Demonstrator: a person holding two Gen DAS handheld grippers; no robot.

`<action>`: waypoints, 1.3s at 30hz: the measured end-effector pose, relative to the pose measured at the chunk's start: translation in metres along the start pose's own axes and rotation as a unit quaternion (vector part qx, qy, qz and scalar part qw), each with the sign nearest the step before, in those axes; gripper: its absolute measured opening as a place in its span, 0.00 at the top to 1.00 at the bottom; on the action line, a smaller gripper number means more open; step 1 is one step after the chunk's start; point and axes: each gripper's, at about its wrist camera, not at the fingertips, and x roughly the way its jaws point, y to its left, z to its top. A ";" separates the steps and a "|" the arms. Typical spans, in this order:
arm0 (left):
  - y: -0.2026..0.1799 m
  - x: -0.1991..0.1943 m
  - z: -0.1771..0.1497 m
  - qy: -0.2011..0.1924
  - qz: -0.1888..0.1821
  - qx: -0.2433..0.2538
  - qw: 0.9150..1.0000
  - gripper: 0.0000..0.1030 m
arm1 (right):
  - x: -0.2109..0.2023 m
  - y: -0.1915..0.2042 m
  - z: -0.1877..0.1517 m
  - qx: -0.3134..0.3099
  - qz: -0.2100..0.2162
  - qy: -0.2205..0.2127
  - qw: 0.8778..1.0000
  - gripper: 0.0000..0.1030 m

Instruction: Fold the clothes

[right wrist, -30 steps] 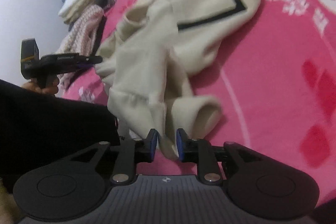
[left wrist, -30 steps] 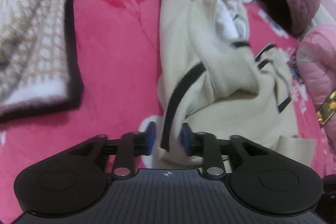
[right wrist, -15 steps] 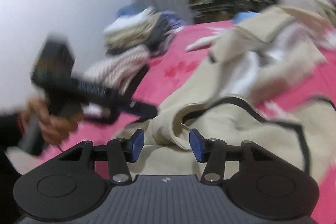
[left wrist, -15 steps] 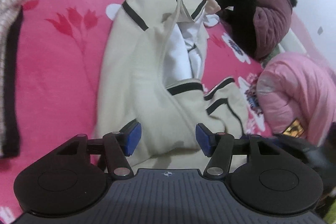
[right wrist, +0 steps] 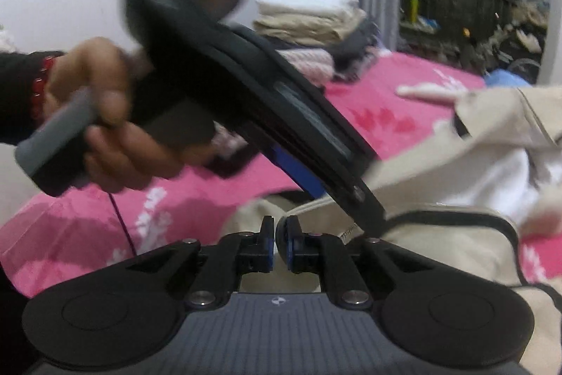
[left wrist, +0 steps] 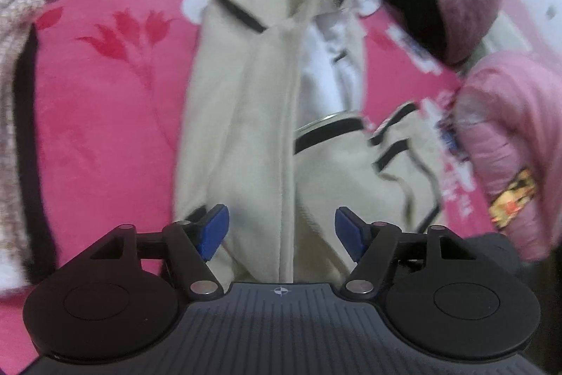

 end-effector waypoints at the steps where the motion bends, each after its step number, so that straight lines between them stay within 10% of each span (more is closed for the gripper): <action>1: 0.004 0.002 0.000 0.004 0.008 -0.004 1.000 0.38 | 0.001 0.007 0.001 -0.012 -0.003 -0.005 1.000 0.89; 6: 0.031 0.009 -0.001 0.014 0.011 -0.060 0.998 0.62 | -0.018 0.008 0.003 -0.027 0.031 -0.018 0.999 0.76; 11: 0.038 0.009 -0.006 0.010 0.023 -0.068 0.997 0.63 | -0.048 -0.079 0.012 0.142 0.021 -0.042 0.989 0.59; 18: 0.011 0.010 -0.027 0.003 0.085 0.002 0.996 0.59 | 0.020 -0.225 0.037 0.368 -0.029 -0.027 0.929 0.44; 25: -0.008 0.018 -0.045 -0.001 0.124 0.050 0.991 0.53 | 0.132 -0.292 0.033 0.467 -0.044 0.027 0.883 0.44; 28: -0.012 0.020 -0.049 -0.003 0.130 0.071 0.989 0.55 | 0.153 -0.296 0.025 0.487 -0.030 0.007 0.873 0.55; 31: -0.009 0.018 -0.051 -0.009 0.114 0.068 0.991 0.78 | 0.148 -0.288 0.026 0.476 -0.014 -0.029 0.879 0.88; 39: -0.022 -0.032 -0.046 -0.108 0.122 0.128 0.978 0.96 | 0.035 -0.270 0.054 0.438 0.002 -0.209 0.874 0.93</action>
